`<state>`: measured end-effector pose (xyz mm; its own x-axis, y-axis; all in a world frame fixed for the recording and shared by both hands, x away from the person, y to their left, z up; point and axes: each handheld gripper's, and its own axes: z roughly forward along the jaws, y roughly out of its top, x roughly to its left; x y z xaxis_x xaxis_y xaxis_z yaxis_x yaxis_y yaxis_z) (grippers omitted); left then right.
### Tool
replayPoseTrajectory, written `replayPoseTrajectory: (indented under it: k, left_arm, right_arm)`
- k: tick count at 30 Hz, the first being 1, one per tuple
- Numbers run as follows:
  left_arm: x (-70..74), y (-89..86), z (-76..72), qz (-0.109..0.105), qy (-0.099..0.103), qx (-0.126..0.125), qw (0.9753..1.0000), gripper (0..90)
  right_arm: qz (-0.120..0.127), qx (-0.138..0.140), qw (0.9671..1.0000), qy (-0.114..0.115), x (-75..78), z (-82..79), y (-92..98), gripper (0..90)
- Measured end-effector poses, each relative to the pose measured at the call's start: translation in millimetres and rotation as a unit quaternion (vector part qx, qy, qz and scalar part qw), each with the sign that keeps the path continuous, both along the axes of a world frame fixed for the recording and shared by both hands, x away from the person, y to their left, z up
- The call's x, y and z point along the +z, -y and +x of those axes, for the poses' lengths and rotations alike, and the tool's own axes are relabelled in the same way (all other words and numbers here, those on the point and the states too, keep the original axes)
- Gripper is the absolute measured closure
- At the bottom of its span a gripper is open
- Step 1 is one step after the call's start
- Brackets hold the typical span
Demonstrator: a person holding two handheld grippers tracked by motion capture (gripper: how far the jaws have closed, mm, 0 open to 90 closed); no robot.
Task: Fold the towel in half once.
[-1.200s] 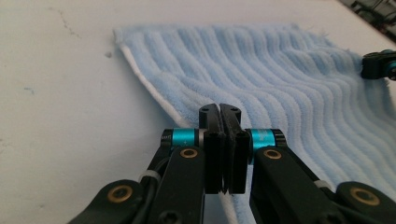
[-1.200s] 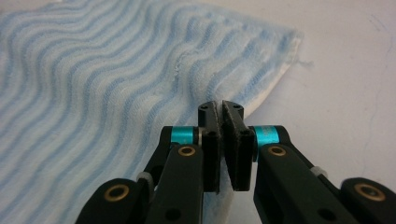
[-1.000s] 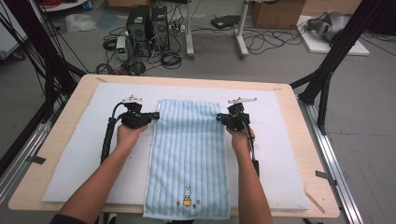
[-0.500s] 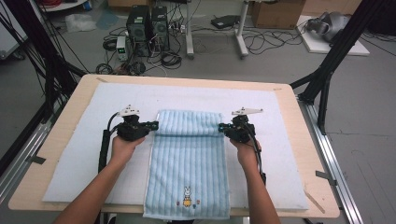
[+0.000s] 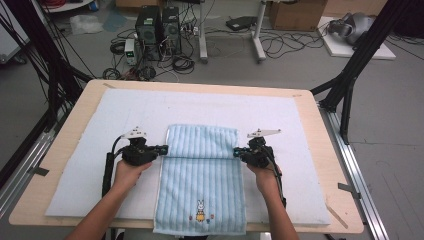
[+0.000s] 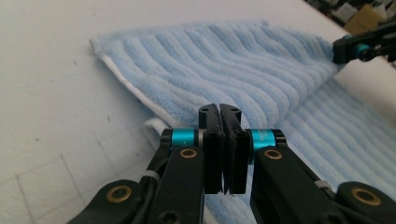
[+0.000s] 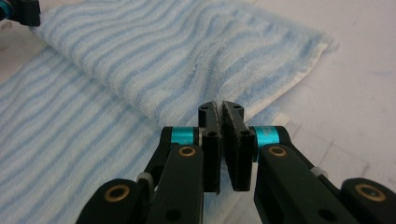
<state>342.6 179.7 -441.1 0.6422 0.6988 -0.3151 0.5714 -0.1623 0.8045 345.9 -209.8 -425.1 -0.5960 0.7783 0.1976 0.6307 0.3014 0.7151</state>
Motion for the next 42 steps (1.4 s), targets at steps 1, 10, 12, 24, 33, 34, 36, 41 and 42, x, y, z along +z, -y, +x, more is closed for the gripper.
replayPoseTrajectory:
  k: [1,10,12,24,33,34,36,41,42]
  left_arm:
    - [-1.1,0.1,-1.0,0.002,0.001,0.001,1.0,87.4]
    - [-3.4,-6.2,13.8,-0.017,-0.013,0.045,0.9987,50.7]
    - [-0.8,-7.1,22.5,-0.02,-0.015,0.054,0.9982,46.7]
    - [-1.9,12.0,73.2,0.021,-0.029,0.079,0.9963,42.5]
    - [-7.6,24.3,72.8,0.088,-0.002,0.088,0.9923,57.7]
    - [-7.6,25.7,71.9,0.099,0.006,0.086,0.9914,63.4]
    - [-7.6,24.8,71.7,0.108,0.011,0.072,0.9915,75.2]
    - [-7.4,21.7,72.3,0.076,0.005,0.063,0.9951,88.0]
    - [-5.7,20.4,71.7,0.068,0.005,0.063,0.9957,88.0]
  right_arm:
    - [0.0,0.001,1.0,-0.001,-1.2,-0.5,0.0,86.0]
    - [0.019,-0.019,0.9996,-0.011,-0.5,4.3,3.8,65.0]
    - [0.026,-0.032,0.9991,-0.009,3.3,9.4,5.5,58.6]
    - [-0.016,-0.079,0.9964,-0.027,2.0,61.7,-12.6,39.7]
    - [-0.079,-0.069,0.9942,-0.023,-9.4,73.8,-30.1,50.5]
    - [-0.085,-0.068,0.9938,-0.02,-9.3,73.4,-30.0,53.9]
    - [-0.1,-0.064,0.9928,-0.012,-9.0,73.2,-29.9,61.8]
    - [-0.103,-0.036,0.9941,-0.002,-7.8,72.6,-30.1,84.9]
    - [-0.101,-0.036,0.9942,0.006,-7.1,71.7,-29.3,85.3]
